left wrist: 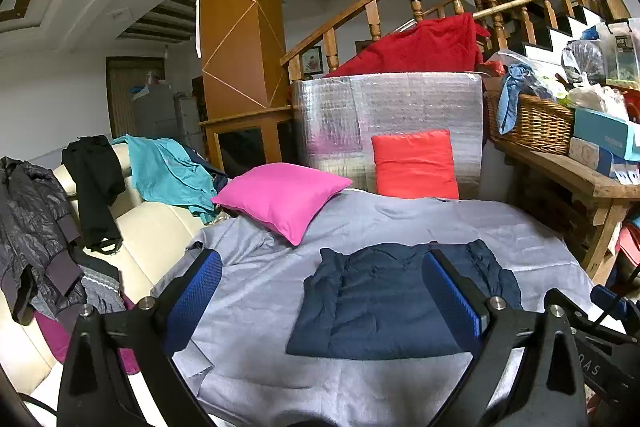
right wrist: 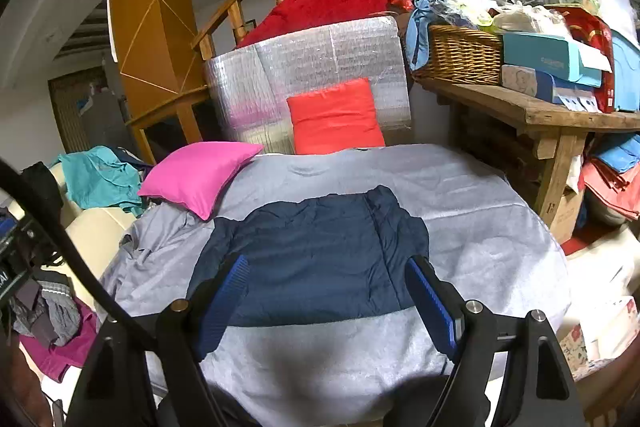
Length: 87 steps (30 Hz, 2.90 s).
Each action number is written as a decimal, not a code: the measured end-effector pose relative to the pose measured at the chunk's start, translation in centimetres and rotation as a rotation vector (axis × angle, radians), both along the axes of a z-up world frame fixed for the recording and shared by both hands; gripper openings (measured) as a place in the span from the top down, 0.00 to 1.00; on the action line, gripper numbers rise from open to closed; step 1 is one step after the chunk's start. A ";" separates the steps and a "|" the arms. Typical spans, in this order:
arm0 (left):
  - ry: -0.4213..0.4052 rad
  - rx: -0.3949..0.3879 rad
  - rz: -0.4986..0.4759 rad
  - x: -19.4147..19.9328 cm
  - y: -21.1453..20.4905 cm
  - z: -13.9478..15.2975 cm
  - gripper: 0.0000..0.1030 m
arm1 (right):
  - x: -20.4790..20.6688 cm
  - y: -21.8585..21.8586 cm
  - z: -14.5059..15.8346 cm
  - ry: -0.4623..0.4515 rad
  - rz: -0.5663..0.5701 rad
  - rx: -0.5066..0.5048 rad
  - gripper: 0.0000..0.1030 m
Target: Fold large clothes
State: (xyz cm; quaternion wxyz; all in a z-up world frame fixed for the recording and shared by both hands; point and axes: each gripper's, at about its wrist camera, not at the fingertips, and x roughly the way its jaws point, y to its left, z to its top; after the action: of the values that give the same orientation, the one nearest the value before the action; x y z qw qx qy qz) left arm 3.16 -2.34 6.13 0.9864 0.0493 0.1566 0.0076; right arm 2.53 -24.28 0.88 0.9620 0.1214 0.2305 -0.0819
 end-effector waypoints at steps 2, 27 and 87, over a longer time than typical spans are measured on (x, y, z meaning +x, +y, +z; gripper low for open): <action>0.001 -0.001 -0.004 -0.1 -0.1 0.0 0.03 | -0.1 0.1 0.1 -0.003 -0.002 -0.006 0.19; 0.002 -0.016 -0.006 -0.4 -0.2 -0.1 0.03 | -0.6 0.4 0.3 -0.013 -0.009 -0.016 0.19; 0.074 -0.055 -0.052 6.1 -2.2 -0.4 0.03 | 6.2 0.0 0.3 0.057 -0.015 -0.046 0.19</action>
State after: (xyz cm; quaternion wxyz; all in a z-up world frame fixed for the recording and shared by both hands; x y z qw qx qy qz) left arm 9.24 -4.57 5.74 0.9808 0.0263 0.1919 -0.0240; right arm 8.75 -24.25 1.17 0.9570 0.0985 0.2549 -0.0978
